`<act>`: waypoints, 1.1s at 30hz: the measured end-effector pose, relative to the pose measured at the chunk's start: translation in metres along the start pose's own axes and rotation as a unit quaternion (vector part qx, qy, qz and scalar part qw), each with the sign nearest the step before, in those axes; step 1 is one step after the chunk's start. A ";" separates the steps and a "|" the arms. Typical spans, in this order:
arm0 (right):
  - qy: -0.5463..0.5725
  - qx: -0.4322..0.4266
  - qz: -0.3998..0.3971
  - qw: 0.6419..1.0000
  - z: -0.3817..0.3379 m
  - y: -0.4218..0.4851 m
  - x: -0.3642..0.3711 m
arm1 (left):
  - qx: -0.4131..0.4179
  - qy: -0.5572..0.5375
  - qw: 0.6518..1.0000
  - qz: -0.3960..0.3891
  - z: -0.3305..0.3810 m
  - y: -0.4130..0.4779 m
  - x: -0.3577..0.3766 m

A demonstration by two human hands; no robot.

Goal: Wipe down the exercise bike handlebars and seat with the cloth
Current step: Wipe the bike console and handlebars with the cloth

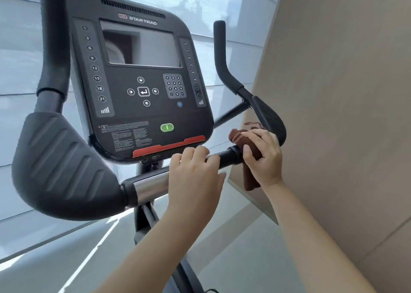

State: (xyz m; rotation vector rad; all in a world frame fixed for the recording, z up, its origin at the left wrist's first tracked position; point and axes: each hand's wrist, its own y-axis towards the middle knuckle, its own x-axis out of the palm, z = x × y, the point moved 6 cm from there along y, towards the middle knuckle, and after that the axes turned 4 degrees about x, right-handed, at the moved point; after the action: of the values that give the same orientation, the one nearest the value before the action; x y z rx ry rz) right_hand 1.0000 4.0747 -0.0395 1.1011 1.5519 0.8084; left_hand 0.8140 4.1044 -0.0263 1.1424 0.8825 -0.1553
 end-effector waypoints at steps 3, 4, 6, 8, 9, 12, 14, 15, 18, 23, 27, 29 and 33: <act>-0.013 0.016 -0.032 0.999 0.044 0.013 -0.007 | -0.001 0.009 1.000 -0.020 0.010 0.013 0.024; -0.014 0.010 -0.039 0.999 0.051 0.016 -0.006 | -0.010 0.011 1.000 -0.019 0.011 0.017 0.028; 0.000 0.027 -0.030 0.999 0.050 0.017 -0.006 | -0.040 0.004 0.999 -0.008 0.008 0.021 0.031; 0.017 0.052 -0.003 0.999 0.035 0.005 -0.004 | -0.059 -0.010 0.998 0.006 0.007 0.020 0.032; 0.023 0.047 0.008 0.999 0.023 -0.002 -0.002 | -0.059 -0.011 0.998 0.015 0.007 0.020 0.031; 0.029 -0.011 0.008 0.999 0.000 -0.003 0.001 | -0.053 -0.005 0.998 0.031 0.008 0.019 0.030; 0.024 -0.059 -0.013 0.998 0.008 0.005 -0.001 | -0.045 -0.001 0.998 0.035 0.008 0.019 0.030; 0.019 -0.069 -0.024 0.997 0.019 0.011 -0.002 | -0.045 0.002 0.998 0.035 0.008 0.019 0.030; 0.015 -0.024 -0.040 0.999 0.051 0.021 -0.007 | -0.048 0.002 0.998 0.038 0.009 0.019 0.030; 0.034 0.036 0.015 0.999 0.010 0.001 0.002 | -0.051 0.007 0.997 0.056 0.009 0.019 0.030; 0.052 -0.066 -0.022 0.996 0.002 0.007 0.000 | -0.039 0.011 0.997 0.066 0.011 0.018 0.029; 0.045 -0.080 -0.037 0.995 0.022 0.014 -0.002 | -0.036 0.015 0.997 0.071 0.010 0.018 0.029; 0.029 0.020 0.011 0.999 0.051 0.018 -0.004 | -0.045 0.015 0.997 0.059 0.009 0.020 0.028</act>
State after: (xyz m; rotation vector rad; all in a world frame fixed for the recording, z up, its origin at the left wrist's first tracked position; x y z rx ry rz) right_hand 1.0536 4.0759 -0.0350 1.1335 1.6124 0.8340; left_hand 0.8480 4.1148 -0.0300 1.1116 0.8375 -0.0011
